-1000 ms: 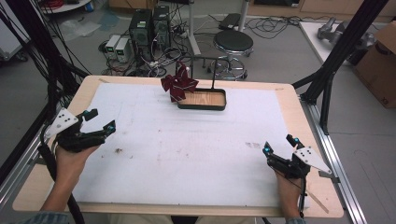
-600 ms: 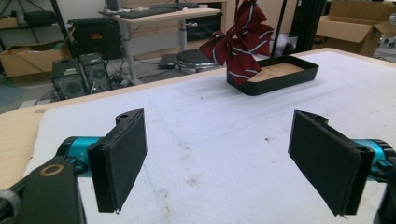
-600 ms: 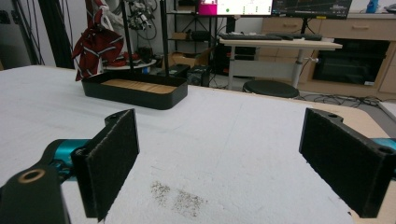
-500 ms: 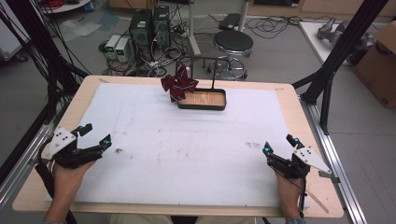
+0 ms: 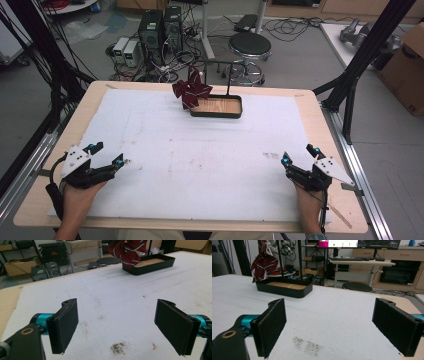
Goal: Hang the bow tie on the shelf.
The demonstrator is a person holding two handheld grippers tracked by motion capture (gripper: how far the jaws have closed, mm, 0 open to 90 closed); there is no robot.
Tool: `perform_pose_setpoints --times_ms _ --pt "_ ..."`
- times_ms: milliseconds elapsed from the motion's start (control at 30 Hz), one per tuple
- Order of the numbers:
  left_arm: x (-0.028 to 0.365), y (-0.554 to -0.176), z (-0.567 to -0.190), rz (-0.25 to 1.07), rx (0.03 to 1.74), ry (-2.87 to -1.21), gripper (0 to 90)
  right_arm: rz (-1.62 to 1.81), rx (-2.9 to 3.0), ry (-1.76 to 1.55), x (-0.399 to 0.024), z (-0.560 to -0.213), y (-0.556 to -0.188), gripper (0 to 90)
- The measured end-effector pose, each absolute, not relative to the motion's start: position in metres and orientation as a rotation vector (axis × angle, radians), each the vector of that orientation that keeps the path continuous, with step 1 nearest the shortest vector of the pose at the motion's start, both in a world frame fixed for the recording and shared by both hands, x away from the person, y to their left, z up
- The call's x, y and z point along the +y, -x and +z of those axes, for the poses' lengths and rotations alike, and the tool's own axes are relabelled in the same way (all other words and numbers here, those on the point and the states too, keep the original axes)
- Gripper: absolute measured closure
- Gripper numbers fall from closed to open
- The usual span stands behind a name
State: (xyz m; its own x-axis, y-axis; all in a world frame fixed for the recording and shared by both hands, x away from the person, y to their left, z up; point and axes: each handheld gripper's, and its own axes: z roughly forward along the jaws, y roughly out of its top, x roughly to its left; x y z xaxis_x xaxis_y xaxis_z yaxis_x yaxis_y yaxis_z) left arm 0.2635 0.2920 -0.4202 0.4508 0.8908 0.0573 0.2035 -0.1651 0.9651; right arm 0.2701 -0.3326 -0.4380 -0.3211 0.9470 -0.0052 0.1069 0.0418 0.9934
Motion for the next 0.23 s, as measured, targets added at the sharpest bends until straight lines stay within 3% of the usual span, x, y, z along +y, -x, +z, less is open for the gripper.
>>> perform_pose_setpoints --times_ms 233 --pt "0.2922 -0.2642 -0.4210 0.811 0.969 -1.647 19.6 1.372 1.546 -1.108 -0.3326 -0.4380 -0.2698 11.1"
